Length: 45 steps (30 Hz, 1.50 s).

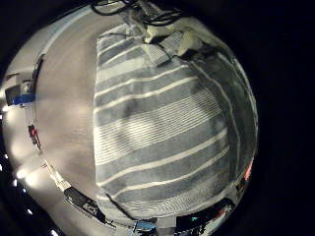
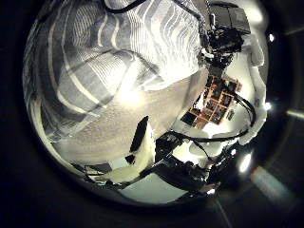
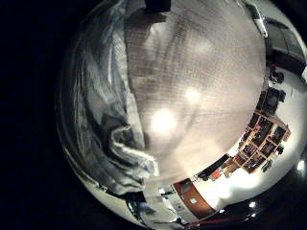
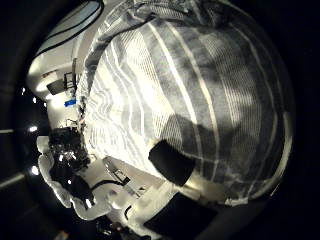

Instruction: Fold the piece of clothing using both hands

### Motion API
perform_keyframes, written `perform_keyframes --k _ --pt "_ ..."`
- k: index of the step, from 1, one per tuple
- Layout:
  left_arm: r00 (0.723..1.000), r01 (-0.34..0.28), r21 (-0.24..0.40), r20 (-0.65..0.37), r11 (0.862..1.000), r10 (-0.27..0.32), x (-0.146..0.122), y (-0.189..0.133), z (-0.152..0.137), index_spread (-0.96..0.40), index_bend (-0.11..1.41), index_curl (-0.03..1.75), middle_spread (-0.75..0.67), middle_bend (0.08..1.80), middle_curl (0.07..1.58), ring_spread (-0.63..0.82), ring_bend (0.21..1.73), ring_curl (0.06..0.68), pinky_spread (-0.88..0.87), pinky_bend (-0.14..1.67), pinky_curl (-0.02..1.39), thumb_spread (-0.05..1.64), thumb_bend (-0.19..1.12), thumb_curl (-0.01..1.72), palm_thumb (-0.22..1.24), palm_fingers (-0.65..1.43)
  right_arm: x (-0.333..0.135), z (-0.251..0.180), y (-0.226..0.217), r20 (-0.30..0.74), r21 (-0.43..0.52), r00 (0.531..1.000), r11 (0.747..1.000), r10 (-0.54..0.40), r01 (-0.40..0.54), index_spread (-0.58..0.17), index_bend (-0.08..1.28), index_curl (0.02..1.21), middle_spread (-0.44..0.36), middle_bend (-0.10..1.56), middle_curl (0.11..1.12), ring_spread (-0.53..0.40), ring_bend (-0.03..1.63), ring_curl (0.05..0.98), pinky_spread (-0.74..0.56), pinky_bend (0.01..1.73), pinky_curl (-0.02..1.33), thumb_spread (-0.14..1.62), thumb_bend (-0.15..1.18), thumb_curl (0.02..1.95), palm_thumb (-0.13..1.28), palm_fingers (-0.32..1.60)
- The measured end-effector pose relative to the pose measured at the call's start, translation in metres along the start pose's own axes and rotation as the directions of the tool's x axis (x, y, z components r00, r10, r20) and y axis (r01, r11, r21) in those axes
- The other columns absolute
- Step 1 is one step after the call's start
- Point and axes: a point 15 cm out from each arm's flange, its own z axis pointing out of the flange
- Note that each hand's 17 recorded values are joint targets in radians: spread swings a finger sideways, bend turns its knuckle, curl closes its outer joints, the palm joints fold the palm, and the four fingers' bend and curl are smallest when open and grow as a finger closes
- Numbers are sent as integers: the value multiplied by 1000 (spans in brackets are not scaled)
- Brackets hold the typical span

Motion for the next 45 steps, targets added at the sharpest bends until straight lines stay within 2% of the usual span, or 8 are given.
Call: perform_keyframes --k 6,9,13,16,21,26,35,45 --pt "1000 -2 -1 -1 1000 2 0 1 0 -3 172 346 375 172 254 520 589 219 551 377 329 1070 -22 306 279 -13 -4 2 6 -3 -24 1000 1000 -8 8 -245 136 253 -86 505 440 -172 1076 359 -32 1067 376 1172 -7 344 466 609" --pt "1000 -2 1 -3 1000 2 -1 2 -2 -2 172 345 376 173 254 521 587 219 550 378 328 1074 -22 306 280 -13 -7 1 6 -6 -23 1000 1000 -16 16 -276 140 235 -134 629 490 -224 1156 382 -238 1152 386 1167 -4 358 517 859" --pt "1000 -1 2 -3 1000 1 -2 3 -4 -1 172 344 377 173 253 521 586 220 550 378 327 1077 -23 306 281 -13 -6 -6 8 -5 -14 1000 1000 -17 17 -348 287 307 -193 781 573 -235 1182 428 -399 1132 399 1157 -5 374 589 1161" --pt "1000 -3 5 -3 1000 3 -1 3 -5 -1 172 343 375 174 255 521 585 221 550 378 326 1078 -23 305 281 -12 -6 -6 13 -3 -32 1000 999 -14 14 -386 472 395 -198 873 622 -228 1196 452 -391 1148 420 1151 1 386 646 1315" --pt "1000 -9 15 -6 1000 9 0 3 -10 -1 171 341 375 174 257 516 591 222 546 377 324 1078 -23 305 281 -9 -4 -13 19 -2 -38 1000 999 -16 15 -413 769 565 -201 1051 709 -218 1290 509 -315 1280 491 1134 -1 416 753 1270" --pt "1000 -17 16 -14 1000 17 3 9 -15 -1 171 340 374 176 259 513 594 222 544 378 322 1078 -23 305 281 -9 8 -24 23 4 -20 1000 1000 6 -6 -376 977 698 -184 1197 770 -210 1369 561 -252 1366 558 1137 59 475 936 1205" --pt "999 -30 44 -29 999 31 14 22 -37 -1 173 339 374 174 263 512 595 221 542 383 319 1078 -23 305 281 -8 62 -20 47 4 -47 997 996 72 -72 -317 1073 812 -150 1322 797 -191 1453 619 -191 1406 639 1147 69 570 1040 1128" --pt "999 -22 7 -32 1000 22 13 12 -8 -1 175 342 362 174 263 512 595 219 542 384 316 1084 -23 301 271 -7 101 -46 65 12 -1 994 994 107 -107 -292 1081 868 -131 1360 783 -182 1465 641 -169 1383 703 1156 30 635 1051 1108"
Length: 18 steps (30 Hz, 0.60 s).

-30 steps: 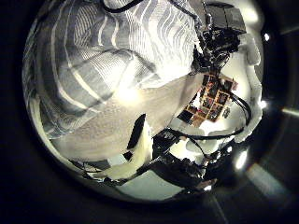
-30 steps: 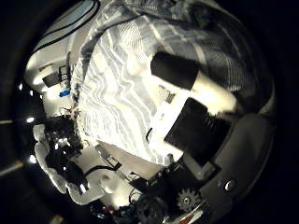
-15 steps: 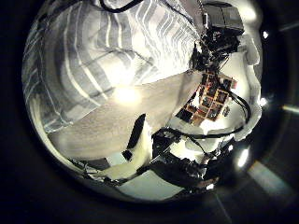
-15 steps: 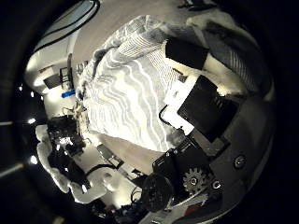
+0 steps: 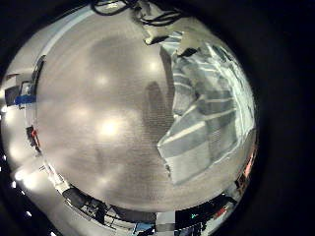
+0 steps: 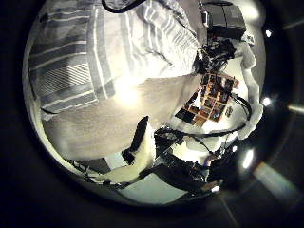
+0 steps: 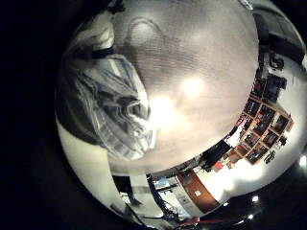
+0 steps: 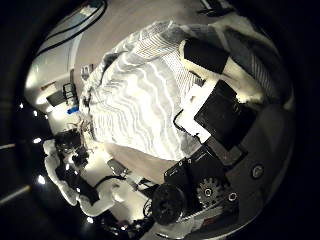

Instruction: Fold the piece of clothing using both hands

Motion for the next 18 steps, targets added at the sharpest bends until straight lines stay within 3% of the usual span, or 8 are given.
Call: perform_keyframes --k 10,18 --pt "1000 12 16 -4 1000 -12 -4 -8 21 -1 177 345 361 174 262 512 593 218 541 383 314 1099 -22 297 269 -4 -40 -78 33 -32 110 997 991 -72 75 -285 1066 902 -125 1372 767 -184 1470 653 -166 1350 759 1161 -3 686 1063 1108" --pt "1000 15 19 -8 1000 -15 -9 -6 19 -1 175 345 360 175 264 509 598 219 540 385 314 1101 -22 295 268 -1 -133 -99 60 -99 115 968 963 -231 242 -283 1055 919 -122 1378 754 -186 1465 655 -168 1320 799 1157 -7 713 1064 1117"
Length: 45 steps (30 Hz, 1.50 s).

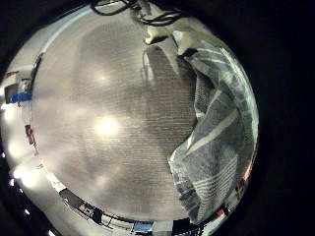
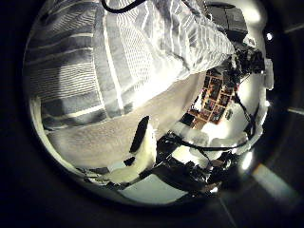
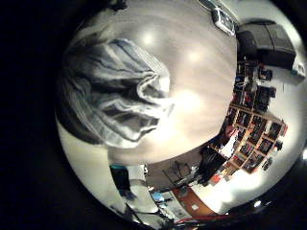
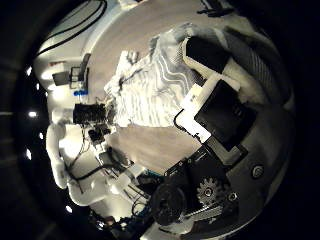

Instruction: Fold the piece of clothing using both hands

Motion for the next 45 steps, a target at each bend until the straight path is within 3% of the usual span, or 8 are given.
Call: perform_keyframes --k 7,18,29,33,36,39,42,45 --pt "1000 3 19 -11 1000 -3 -7 12 -16 -1 175 345 360 175 265 508 599 219 535 386 315 1107 -21 294 270 -2 -88 -16 -9 -19 38 993 992 -117 118 -279 1054 926 -120 1381 743 -185 1462 655 -170 1286 829 1152 -11 730 1055 1124" --pt "996 81 123 -44 989 -76 -57 84 -91 -1 182 354 360 172 262 508 595 217 530 381 315 1103 -22 299 259 3 -216 13 -37 -39 113 958 952 -282 285 -272 1054 925 -123 1378 727 -181 1464 653 -181 1246 868 1128 -10 758 1038 1147" --pt "981 189 160 -75 969 -179 -116 152 -99 -8 183 362 353 171 258 511 596 217 535 382 316 1092 -22 302 267 14 -323 63 -56 -43 190 891 872 -452 452 -266 1061 913 -124 1376 714 -179 1467 643 -204 1206 885 1102 -37 744 909 1162" --pt "978 201 155 -79 967 -190 -119 168 -94 -9 182 363 349 171 257 508 596 217 535 381 316 1089 -23 304 266 14 -344 81 -56 -52 189 860 841 -507 507 -282 944 871 -132 1322 680 -188 1428 612 -255 1151 838 1112 -40 705 789 1114" --pt "974 222 154 -89 963 -210 -127 179 -90 -9 182 364 348 171 256 507 596 217 536 381 316 1089 -23 306 265 14 -346 87 -51 -58 167 839 824 -541 542 -316 741 823 -152 1198 637 -218 1389 581 -349 1131 789 1120 -32 682 748 935" --pt "973 223 151 -90 963 -211 -125 184 -87 -13 181 363 347 172 258 506 598 218 536 379 316 1088 -23 306 265 16 -345 90 -46 -64 140 809 797 -584 587 -383 398 737 -187 963 577 -257 1366 568 -440 1234 768 1128 -25 657 714 512" --pt "972 226 148 -92 963 -214 -125 185 -85 -14 181 363 347 172 259 505 598 218 536 379 316 1088 -23 307 265 16 -345 89 -45 -70 134 774 763 -630 633 -444 308 642 -183 777 509 -241 1247 519 -307 1147 763 1129 -24 638 696 146" --pt "972 228 142 -97 963 -216 -123 186 -82 -14 181 363 343 172 259 504 598 219 536 379 316 1088 -23 308 265 16 -345 75 -41 -81 148 738 725 -669 673 -475 243 552 -168 628 441 -180 1121 445 -140 1117 722 1124 -19 623 694 38"
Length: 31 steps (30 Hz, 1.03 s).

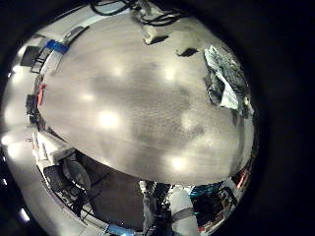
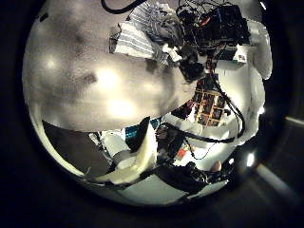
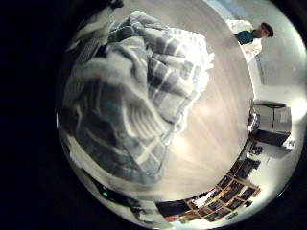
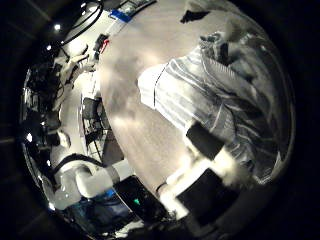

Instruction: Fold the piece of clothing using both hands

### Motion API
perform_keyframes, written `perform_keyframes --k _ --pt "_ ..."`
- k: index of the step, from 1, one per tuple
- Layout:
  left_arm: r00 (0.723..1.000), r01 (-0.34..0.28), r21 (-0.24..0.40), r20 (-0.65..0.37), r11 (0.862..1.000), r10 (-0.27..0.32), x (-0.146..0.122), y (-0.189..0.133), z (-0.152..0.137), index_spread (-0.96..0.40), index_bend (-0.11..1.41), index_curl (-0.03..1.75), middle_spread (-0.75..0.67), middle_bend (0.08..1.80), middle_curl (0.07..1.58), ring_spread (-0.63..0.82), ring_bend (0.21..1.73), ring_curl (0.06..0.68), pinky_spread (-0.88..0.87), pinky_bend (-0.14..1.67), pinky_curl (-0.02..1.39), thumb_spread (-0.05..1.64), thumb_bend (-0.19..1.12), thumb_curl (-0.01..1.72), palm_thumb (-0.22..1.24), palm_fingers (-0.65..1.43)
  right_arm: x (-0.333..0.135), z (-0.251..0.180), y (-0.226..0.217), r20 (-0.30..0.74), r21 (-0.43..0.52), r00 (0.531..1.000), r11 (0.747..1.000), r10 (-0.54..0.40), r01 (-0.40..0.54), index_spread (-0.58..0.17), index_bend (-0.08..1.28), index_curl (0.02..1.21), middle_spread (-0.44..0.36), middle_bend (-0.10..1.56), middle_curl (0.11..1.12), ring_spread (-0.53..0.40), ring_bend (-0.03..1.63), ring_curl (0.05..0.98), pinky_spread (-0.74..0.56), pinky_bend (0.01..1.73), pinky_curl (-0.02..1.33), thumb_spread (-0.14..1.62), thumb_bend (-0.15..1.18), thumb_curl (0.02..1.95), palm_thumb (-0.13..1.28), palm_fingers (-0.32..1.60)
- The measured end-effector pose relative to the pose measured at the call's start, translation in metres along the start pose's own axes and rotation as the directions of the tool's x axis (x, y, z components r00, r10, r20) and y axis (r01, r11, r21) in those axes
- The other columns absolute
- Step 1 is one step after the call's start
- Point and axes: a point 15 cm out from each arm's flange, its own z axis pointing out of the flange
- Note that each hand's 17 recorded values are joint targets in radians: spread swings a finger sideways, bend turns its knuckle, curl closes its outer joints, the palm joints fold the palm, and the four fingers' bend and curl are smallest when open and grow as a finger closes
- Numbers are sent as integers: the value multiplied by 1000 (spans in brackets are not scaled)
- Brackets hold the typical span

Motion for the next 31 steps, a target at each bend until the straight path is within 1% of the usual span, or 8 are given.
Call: perform_keyframes --k 1,5,12,16,19,26,28,31 --pt "1000 0 1 -1 1000 0 0 0 0 -14 181 363 343 172 259 504 598 219 536 379 316 1088 -23 308 265 16 0 -7 2 -1 4 1000 1000 -15 15 -475 228 531 -160 574 421 -149 1073 424 -71 1102 710 1122 -21 617 691 -21" --pt "1000 -6 -1 1 1000 6 5 4 1 -14 181 363 342 172 260 504 598 220 536 379 316 1088 -23 308 265 16 2 -39 12 -5 19 998 998 -67 67 -481 173 459 -142 460 375 -40 898 343 152 1011 642 1116 -22 597 683 -90" --pt "1000 -24 -8 7 1000 24 23 3 2 -14 180 362 341 173 260 504 596 220 538 379 316 1088 -23 309 265 18 31 -121 34 -38 129 999 991 -30 35 -481 159 387 -131 365 344 47 780 285 350 874 542 1107 -20 575 680 -30" --pt "999 -39 -6 16 999 39 39 4 -5 -14 182 364 341 172 259 504 595 220 539 379 315 1088 -23 309 265 19 53 -158 68 -42 132 999 991 34 -28 -473 159 359 -115 345 341 63 755 271 399 837 504 1102 -20 565 677 -5" --pt "998 -54 2 27 999 54 58 4 -14 -14 183 365 341 172 259 505 596 219 539 379 315 1088 -23 309 265 24 78 -188 107 -50 126 993 987 107 -100 -461 168 343 -99 331 340 81 733 260 426 794 469 1100 -19 557 681 10" --pt "996 -76 -15 46 997 77 110 10 -20 -15 189 371 341 168 256 505 597 218 539 374 313 1088 -23 309 265 30 122 -245 204 -67 108 959 957 277 -269 -440 166 323 -81 303 338 106 687 240 439 721 412 1104 -22 538 674 39" --pt "995 -80 -19 50 997 81 122 12 -19 -15 188 372 341 168 255 505 596 217 539 373 313 1088 -23 309 265 30 125 -253 223 -69 105 949 948 308 -301 -433 166 319 -74 298 339 109 677 237 439 703 399 1114 -23 530 664 46" --pt "995 -83 -26 51 996 84 138 13 -15 -15 188 375 340 169 254 505 594 216 539 370 313 1088 -23 310 265 33 127 -240 252 -50 42 934 935 354 -352 -419 163 313 -63 292 340 119 654 231 437 683 382 1141 -19 516 654 49"
